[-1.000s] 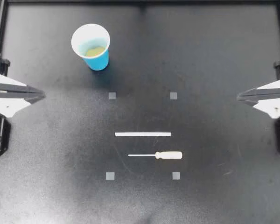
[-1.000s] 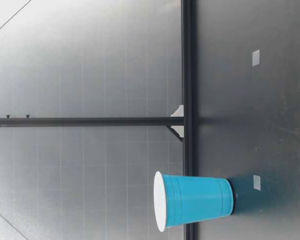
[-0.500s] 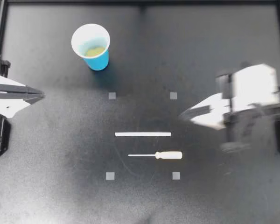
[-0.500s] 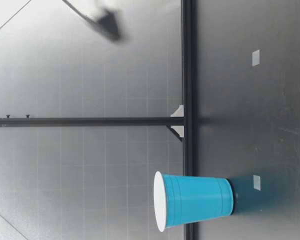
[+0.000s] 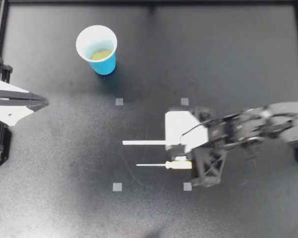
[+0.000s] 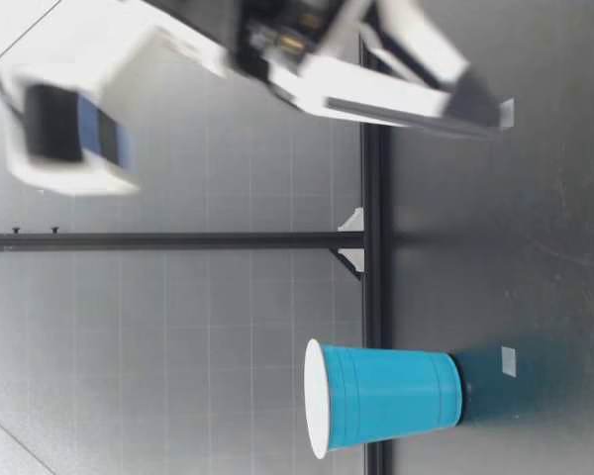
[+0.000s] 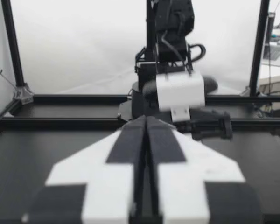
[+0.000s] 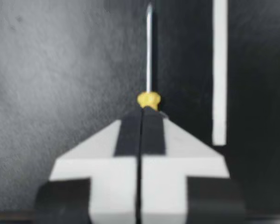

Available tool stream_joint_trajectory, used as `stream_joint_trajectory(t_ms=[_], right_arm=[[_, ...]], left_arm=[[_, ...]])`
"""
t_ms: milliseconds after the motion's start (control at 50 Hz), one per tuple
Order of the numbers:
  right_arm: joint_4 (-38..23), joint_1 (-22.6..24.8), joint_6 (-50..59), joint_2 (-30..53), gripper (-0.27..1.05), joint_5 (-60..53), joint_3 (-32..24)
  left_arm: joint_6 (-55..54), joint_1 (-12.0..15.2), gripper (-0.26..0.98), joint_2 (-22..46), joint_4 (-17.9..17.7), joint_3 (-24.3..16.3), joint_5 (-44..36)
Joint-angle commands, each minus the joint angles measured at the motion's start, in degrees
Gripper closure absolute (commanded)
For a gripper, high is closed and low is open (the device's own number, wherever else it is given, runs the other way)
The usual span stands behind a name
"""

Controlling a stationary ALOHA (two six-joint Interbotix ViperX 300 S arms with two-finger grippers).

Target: Pick up the screwdriver with the right arm, hand it over to the left arm then place it into the cup.

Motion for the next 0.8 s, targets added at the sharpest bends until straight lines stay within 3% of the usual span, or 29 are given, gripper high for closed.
stream_joint_trajectory(t_ms=[0,300,780], right_arm=[[0.7,0.4,0.3,1.0,0.65,1.8,-2.6],[0.2,0.3,3.0,5.6,0.09,5.2,-6.5],[-1.6,0.3,3.2,10.4,0.09,6.0,-7.1]], left_arm=[[0.2,0.2,0.62,0.4,0.0,-0.4,-0.3],[-0.4,0.2,0.62,0.3,0.0,0.9,-0.2],[-0.6,0.2,0.62,-0.2,0.0,1.1,-0.2]])
